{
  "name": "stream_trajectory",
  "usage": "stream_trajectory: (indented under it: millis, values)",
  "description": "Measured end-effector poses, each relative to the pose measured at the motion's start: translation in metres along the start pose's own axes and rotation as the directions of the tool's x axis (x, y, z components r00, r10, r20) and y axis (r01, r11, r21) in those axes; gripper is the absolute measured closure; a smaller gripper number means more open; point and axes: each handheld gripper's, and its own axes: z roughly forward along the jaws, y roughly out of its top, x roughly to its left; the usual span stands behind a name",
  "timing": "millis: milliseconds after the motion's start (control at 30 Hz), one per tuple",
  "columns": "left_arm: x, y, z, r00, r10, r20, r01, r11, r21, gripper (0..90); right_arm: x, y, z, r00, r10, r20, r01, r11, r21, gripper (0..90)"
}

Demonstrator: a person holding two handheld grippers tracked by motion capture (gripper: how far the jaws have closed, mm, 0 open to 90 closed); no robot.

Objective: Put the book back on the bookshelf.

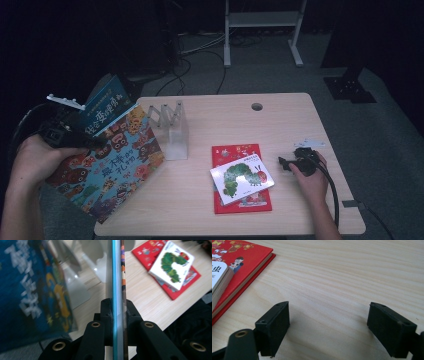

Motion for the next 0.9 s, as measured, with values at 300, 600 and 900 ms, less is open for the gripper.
stream_trajectory:
  millis: [300,600,900]
  values:
    - [0.014,-0.005,-0.002,0.9939,-0.075,-0.081,0.075,0.9971,0.003,80.4,0.000,0.000,0.000,1.0000,0.000,0.000,0.000,1.000,0.000,17.2]
    - [0.022,0.000,0.001,0.9861,-0.115,-0.120,0.117,0.9931,0.010,80.4,0.000,0.000,0.000,1.0000,0.000,0.000,0.000,1.000,0.000,17.2]
    - [0.029,0.007,0.009,0.9742,-0.161,-0.158,0.161,0.9869,-0.014,80.4,0.000,0.000,0.000,1.0000,0.000,0.000,0.000,1.000,0.000,17.2]
